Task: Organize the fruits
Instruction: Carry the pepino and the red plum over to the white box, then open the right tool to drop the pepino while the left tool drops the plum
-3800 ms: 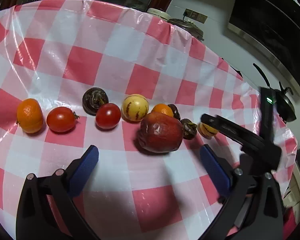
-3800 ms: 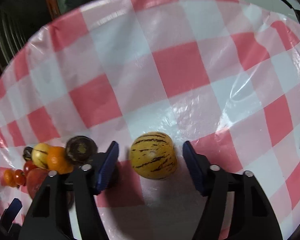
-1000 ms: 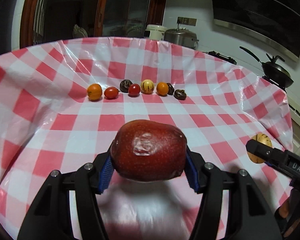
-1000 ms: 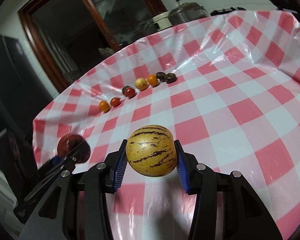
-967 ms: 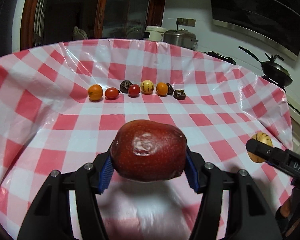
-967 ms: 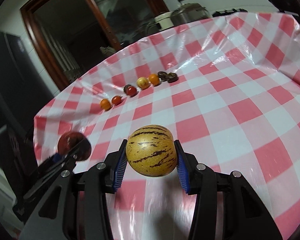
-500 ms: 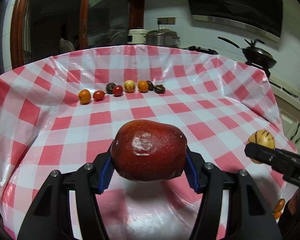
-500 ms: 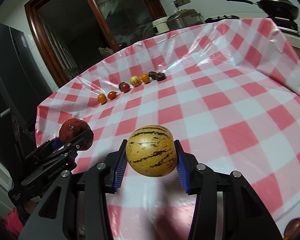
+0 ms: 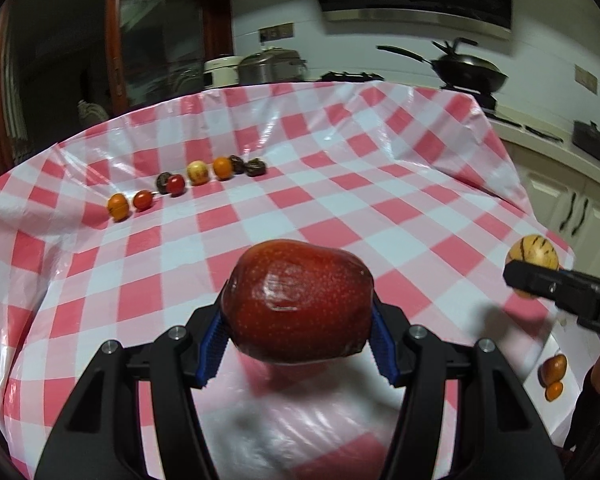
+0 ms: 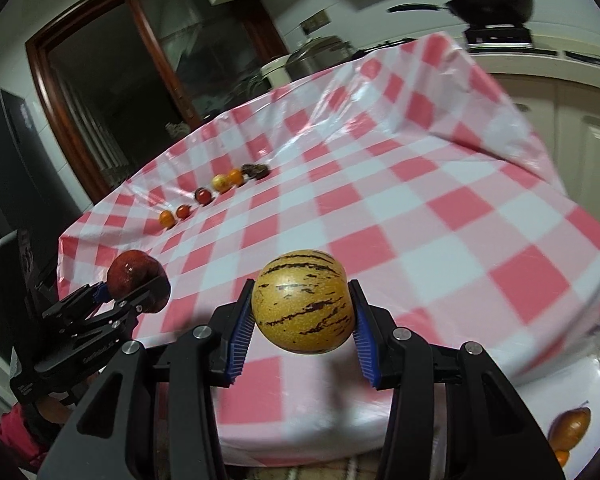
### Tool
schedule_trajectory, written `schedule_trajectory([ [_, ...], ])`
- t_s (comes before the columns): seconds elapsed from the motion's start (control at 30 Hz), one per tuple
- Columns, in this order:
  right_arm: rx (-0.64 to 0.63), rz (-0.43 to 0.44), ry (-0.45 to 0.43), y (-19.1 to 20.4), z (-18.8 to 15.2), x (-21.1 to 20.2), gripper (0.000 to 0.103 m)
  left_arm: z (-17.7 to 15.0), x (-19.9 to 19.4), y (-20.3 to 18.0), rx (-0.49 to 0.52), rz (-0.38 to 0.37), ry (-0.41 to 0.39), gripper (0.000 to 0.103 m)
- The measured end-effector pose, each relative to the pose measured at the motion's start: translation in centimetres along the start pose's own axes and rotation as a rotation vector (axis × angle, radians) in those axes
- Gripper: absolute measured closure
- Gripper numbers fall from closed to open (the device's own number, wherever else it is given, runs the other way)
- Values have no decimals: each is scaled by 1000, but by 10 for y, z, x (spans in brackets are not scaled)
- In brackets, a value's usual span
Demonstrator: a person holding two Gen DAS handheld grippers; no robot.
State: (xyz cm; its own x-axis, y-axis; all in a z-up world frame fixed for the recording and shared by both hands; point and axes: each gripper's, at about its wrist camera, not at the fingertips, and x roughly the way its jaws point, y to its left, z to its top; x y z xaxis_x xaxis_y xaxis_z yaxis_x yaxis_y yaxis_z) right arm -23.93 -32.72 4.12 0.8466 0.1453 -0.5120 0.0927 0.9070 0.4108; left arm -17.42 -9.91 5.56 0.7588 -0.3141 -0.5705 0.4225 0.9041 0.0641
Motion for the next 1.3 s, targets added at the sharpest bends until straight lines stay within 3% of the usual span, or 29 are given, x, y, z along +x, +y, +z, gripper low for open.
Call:
schedule_trajectory([
  [0.23,88,-81,-44,-54,-14,-38,58,0,-3,-49,109,-66,14,43],
  [0.57,232,-252,-47,-138,-51,-81,58,-3,-4,-131,278,-235,66,43],
  [0.8,312,-389,55,-190,-80,-83,58,-12,-11,-201,445,-362,77,43],
  [1.0,263,-542,215,-226,-94,-69,58,-37,-8,-262,609,-466,127,43],
  [1.13,185,-584,348,-248,-97,-47,58,-59,17,-298,675,-543,235,43],
  [1.3,127,-548,445,-261,-94,-6,58,-102,51,-342,806,-636,390,43],
])
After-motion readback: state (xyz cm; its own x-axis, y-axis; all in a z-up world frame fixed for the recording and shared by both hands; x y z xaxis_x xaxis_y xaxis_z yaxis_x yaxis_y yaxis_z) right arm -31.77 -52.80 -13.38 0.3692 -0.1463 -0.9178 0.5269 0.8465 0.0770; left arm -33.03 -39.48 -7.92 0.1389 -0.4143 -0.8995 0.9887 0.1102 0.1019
